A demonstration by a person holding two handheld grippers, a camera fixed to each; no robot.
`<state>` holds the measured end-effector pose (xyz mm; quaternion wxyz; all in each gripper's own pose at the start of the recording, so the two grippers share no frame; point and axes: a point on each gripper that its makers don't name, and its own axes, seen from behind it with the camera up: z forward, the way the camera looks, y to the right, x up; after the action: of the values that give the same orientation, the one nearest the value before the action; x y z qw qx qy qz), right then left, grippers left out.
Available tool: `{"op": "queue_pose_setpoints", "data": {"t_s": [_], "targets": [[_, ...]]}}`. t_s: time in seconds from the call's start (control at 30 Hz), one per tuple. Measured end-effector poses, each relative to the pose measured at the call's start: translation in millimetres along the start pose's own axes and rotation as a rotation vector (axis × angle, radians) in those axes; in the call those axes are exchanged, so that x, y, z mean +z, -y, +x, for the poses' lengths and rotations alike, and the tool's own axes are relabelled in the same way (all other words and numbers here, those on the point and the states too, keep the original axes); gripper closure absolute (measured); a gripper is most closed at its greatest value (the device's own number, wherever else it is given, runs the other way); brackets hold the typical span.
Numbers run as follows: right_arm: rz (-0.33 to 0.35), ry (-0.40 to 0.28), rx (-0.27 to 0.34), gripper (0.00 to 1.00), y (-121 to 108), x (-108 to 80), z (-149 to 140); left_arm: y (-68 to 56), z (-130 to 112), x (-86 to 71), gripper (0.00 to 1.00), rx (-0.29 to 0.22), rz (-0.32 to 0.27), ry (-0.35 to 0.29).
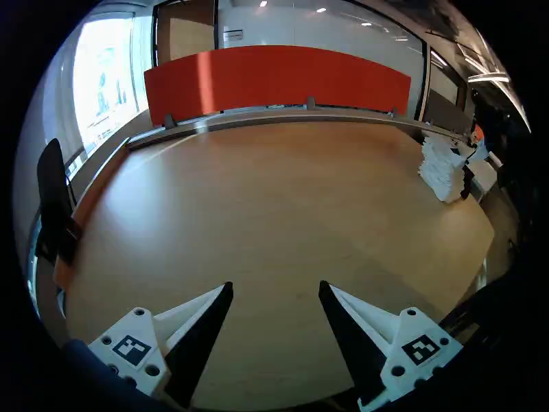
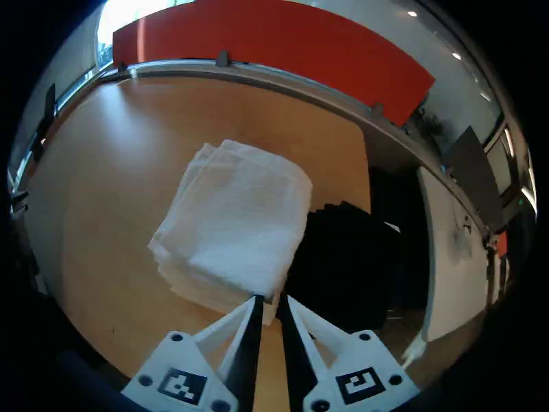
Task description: Fold towel
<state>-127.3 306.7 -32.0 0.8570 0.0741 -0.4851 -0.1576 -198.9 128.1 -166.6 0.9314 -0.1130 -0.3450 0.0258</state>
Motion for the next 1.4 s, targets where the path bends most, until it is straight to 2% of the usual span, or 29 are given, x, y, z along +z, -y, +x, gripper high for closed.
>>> {"op": "queue_pose_setpoints", "data": {"t_s": [0.1, 0.23, 0.3, 0.57, 0.7, 0.87, 1.17, 1.4], "targets": [[-0.001, 0.001, -0.004, 0.54, 0.7, -0.9, -1.5, 0.1, 0.1, -0.1, 0.07, 0.000, 0.000, -0.001], [-0.009, 0.002, -0.009, 0.20, 0.4, -3.0, -2.8, 0.0, -0.3, -0.4, 0.07, -0.001, -0.001, -0.002], [-0.013, 0.001, -0.010, 0.09, 0.4, -4.2, -3.1, -0.2, -0.4, -0.6, 0.07, -0.002, -0.002, -0.003], [-0.013, -0.020, 0.010, 0.06, 4.8, -8.3, 1.6, -0.3, -1.2, -2.4, 0.07, -0.002, -0.005, -0.007], [-0.017, -0.027, 0.017, 0.00, 5.9, -9.1, 3.7, 0.4, -1.0, -3.9, 0.07, -0.002, -0.004, -0.009], [-0.024, -0.041, 0.028, 0.00, 8.6, -9.5, 6.9, 1.6, -0.2, -5.3, 0.07, -0.005, -0.004, -0.012], [0.006, -0.092, 0.094, 0.00, 21.2, -6.7, 22.2, 1.8, -1.4, -7.4, 0.07, -0.007, -0.002, -0.014], [0.030, -0.110, 0.094, 0.00, 35.3, -2.0, 34.3, 4.0, -1.3, -8.8, 0.07, -0.011, 0.004, -0.015]]}}
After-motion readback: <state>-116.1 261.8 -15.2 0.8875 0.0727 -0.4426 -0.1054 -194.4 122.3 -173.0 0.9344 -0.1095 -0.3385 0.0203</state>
